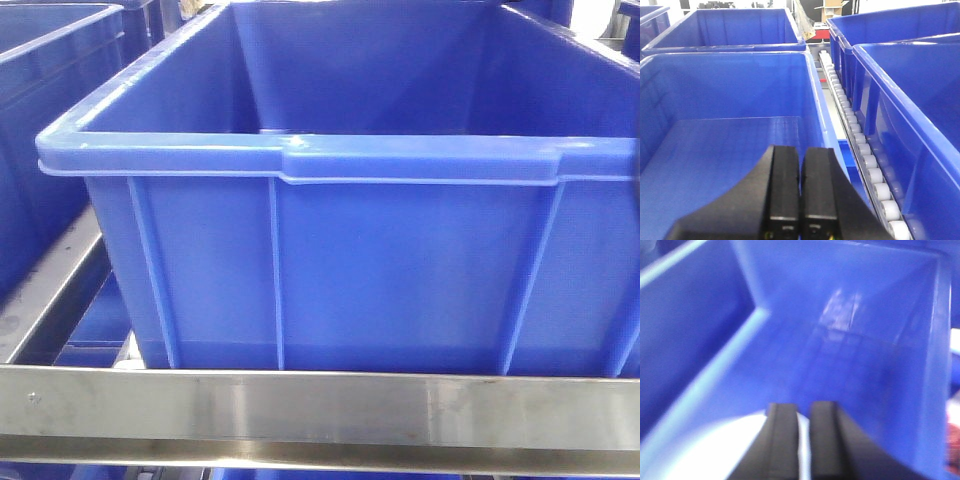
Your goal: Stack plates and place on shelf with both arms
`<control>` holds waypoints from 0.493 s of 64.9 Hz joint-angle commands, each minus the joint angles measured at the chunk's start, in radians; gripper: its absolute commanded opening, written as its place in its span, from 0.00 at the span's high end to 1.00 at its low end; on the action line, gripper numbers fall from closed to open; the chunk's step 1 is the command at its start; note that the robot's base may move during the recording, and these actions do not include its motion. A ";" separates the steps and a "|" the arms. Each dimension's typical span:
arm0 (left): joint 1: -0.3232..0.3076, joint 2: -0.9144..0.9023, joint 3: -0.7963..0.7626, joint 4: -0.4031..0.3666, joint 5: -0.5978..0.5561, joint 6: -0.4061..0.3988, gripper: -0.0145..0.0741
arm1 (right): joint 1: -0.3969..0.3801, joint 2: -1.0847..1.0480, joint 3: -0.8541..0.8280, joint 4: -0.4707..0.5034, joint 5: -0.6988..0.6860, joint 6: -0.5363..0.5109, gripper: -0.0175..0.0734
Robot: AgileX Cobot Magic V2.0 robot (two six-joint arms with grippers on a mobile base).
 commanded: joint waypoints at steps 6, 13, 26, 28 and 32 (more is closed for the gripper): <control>0.000 0.007 -0.030 0.000 -0.080 0.001 0.74 | -0.007 -0.120 -0.015 -0.009 0.004 -0.073 0.74; 0.000 0.007 -0.030 0.000 -0.080 0.001 0.74 | -0.007 -0.218 0.061 -0.009 -0.034 -0.073 0.75; 0.000 0.007 -0.030 0.000 -0.080 0.001 0.74 | -0.007 -0.447 0.278 0.023 -0.093 -0.065 0.75; 0.000 0.007 -0.030 0.000 -0.080 0.001 0.74 | -0.007 -0.481 0.314 0.042 -0.104 -0.060 0.75; 0.000 0.007 -0.030 0.000 -0.080 0.001 0.74 | -0.007 -0.571 0.378 0.086 -0.133 -0.055 0.75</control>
